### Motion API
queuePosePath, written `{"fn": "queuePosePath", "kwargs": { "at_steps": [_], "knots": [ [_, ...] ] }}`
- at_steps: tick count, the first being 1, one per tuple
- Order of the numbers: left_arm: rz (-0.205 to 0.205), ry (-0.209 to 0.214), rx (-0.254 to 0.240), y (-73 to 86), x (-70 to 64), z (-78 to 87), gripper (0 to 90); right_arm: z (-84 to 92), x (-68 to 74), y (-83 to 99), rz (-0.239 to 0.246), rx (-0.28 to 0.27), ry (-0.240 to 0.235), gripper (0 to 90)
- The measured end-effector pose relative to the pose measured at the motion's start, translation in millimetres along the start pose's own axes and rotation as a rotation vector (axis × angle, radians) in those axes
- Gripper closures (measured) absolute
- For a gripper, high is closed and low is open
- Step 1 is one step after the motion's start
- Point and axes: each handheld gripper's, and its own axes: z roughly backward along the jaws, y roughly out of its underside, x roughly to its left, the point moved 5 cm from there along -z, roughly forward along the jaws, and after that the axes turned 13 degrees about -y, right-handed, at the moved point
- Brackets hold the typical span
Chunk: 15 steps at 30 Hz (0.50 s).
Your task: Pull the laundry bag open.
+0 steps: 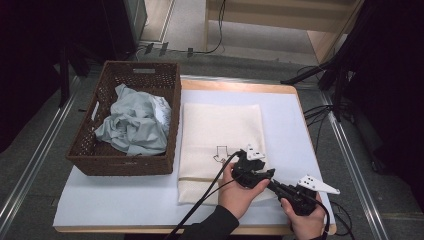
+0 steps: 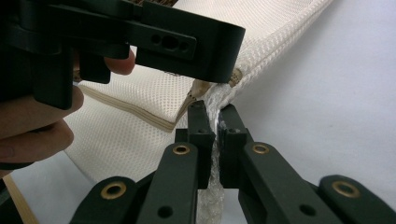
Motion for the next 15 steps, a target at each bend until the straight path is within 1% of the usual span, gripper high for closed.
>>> {"fn": "queuePosePath", "kwargs": {
  "at_steps": [5,6,9,10,13,15],
  "knots": [
    [0.004,0.007,0.005,0.3,2.2,3.0,60.1,-0.1,0.0,-0.2,-0.003,-0.002,0.005,87.4],
    [0.002,0.003,0.008,1.1,3.7,3.3,60.1,-0.2,-0.1,-0.3,-0.001,-0.003,0.003,87.4],
    [0.013,0.009,0.017,4.5,7.5,4.1,60.2,0.1,-0.4,-0.3,-0.001,-0.004,0.005,87.4],
    [0.025,0.016,0.016,5.5,7.9,4.1,60.2,-0.1,-0.8,-0.2,0.002,-0.003,0.007,87.4],
    [0.019,0.023,0.024,6.8,9.2,4.9,60.1,-0.3,-1.0,0.0,0.002,0.0,0.009,87.4],
    [0.024,0.024,0.017,5.9,9.0,5.4,60.5,-0.3,-0.8,-0.1,0.001,-0.002,0.01,87.4]
  ]
}}
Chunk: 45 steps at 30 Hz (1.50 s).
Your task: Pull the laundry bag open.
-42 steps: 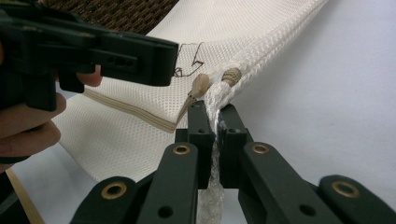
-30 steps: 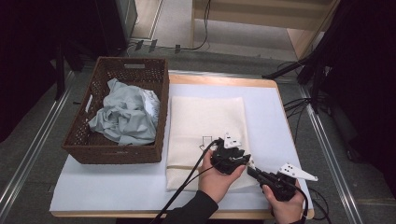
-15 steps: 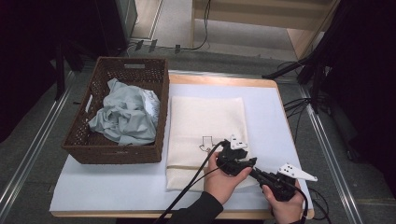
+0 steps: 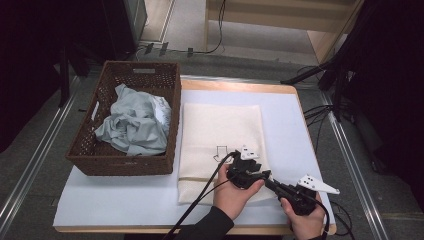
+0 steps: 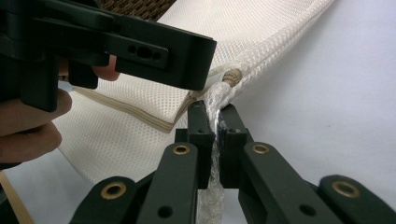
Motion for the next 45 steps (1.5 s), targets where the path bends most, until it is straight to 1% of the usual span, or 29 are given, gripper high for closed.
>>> {"fn": "queuePosePath", "kwargs": {
  "at_steps": [2,5,6,8,13,16,20,23,25,27,28,34,37,39,40,42,45],
  "knots": [
    [0.005,-0.002,0.001,-0.5,1.0,0.6,60.5,0.1,0.0,0.0,0.0,0.0,0.0,87.4],
    [-0.001,-0.005,0.006,0.1,2.8,1.1,60.5,0.0,-0.4,0.0,0.005,-0.002,-0.001,87.4],
    [0.005,-0.005,0.005,0.5,3.2,1.2,60.5,0.0,-0.4,0.0,0.005,-0.002,-0.001,87.4],
    [0.003,-0.003,0.008,1.4,5.1,1.7,60.5,0.1,-0.4,0.0,0.003,-0.002,-0.001,87.4],
    [0.017,-0.007,0.006,3.2,10.2,3.2,62.2,0.6,-0.2,0.4,-0.007,0.001,0.002,87.4],
    [0.026,-0.008,0.006,3.7,12.9,3.9,62.5,0.4,-0.6,0.3,-0.004,0.0,0.004,87.4],
    [0.035,-0.007,0.003,2.8,12.9,4.8,62.5,0.0,-0.7,-0.1,0.005,-0.004,0.004,87.4],
    [0.032,-0.001,0.01,4.1,12.9,3.8,62.6,0.2,-0.4,0.3,0.0,-0.002,0.004,87.4],
    [0.04,0.008,0.011,4.8,12.9,3.3,63.3,0.4,-0.5,0.4,-0.003,-0.001,0.006,87.4],
    [0.045,0.017,0.014,5.3,12.8,3.0,66.7,0.4,-0.6,0.4,-0.002,-0.001,0.006,87.4],
    [0.051,0.028,0.017,5.5,12.7,2.3,67.9,0.4,-0.6,0.4,-0.002,-0.001,0.006,87.4],
    [0.063,0.041,0.017,5.6,11.2,0.7,68.8,0.1,0.1,0.3,0.0,-0.002,0.004,87.4],
    [0.061,0.04,0.021,6.5,11.2,-0.9,69.6,0.0,0.8,0.1,0.004,0.0,0.005,87.4],
    [0.069,0.044,0.023,7.1,12.4,-1.0,73.0,0.3,0.9,0.0,0.011,-0.002,0.007,87.4],
    [0.076,0.046,0.023,7.5,13.5,-0.7,73.0,0.3,0.9,0.0,0.011,-0.002,0.007,87.4],
    [0.088,0.055,0.023,8.5,16.2,-0.3,78.6,0.3,1.1,-0.2,0.011,-0.002,0.01,87.4],
    [0.098,0.064,0.03,10.9,20.1,0.1,80.7,0.2,1.1,-0.2,0.012,-0.003,0.01,87.4]
  ]
}}
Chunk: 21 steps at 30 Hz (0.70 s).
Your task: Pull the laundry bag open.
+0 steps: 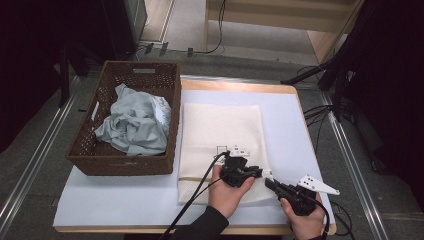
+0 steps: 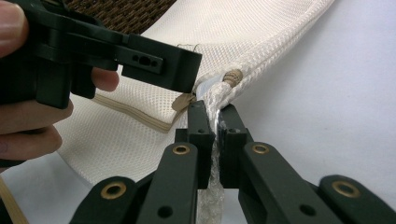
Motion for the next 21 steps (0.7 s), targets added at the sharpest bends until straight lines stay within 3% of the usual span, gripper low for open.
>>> {"fn": "queuePosePath", "kwargs": {
  "at_steps": [9,13,18,21],
  "knots": [
    [0.009,0.006,0.008,5.1,6.3,0.4,83.3,-0.3,-0.5,0.2,0.003,-0.001,0.001,87.4],
    [0.022,0.03,0.012,8.2,6.7,0.3,79.7,-0.3,-0.5,0.0,0.002,-0.003,0.002,87.4],
    [0.057,0.049,0.034,15.3,9.1,-1.5,68.6,-0.1,-0.6,0.3,0.003,-0.002,0.005,87.4],
    [0.086,0.079,0.041,17.8,11.8,-1.3,70.0,-0.3,-0.7,0.5,0.006,0.001,0.007,87.4]
  ]
}}
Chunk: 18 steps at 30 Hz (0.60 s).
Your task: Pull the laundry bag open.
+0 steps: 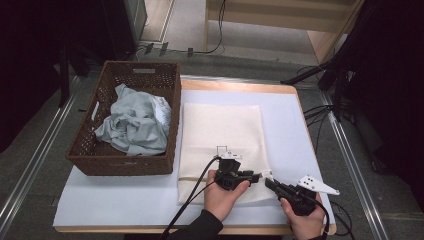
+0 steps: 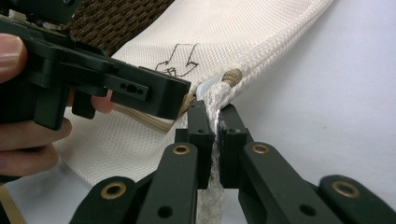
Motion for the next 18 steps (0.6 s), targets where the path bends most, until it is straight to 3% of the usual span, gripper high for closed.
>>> {"fn": "queuePosePath", "kwargs": {
  "at_steps": [3,5,8,18],
  "knots": [
    [0.023,0.015,-0.006,0.1,1.8,1.8,72.9,0.1,0.1,-0.5,0.0,-0.004,0.0,87.4],
    [0.032,0.053,0.002,0.9,0.1,2.9,75.5,0.1,-0.1,-0.1,-0.001,-0.002,0.002,87.4],
    [0.015,0.053,0.007,2.4,-2.4,2.6,75.4,-0.3,0.0,-0.1,-0.005,-0.003,0.0,87.4],
    [0.035,0.073,-0.007,0.5,-3.0,0.5,78.0,-0.4,-0.1,0.0,-0.002,-0.005,0.002,87.4]
  ]
}}
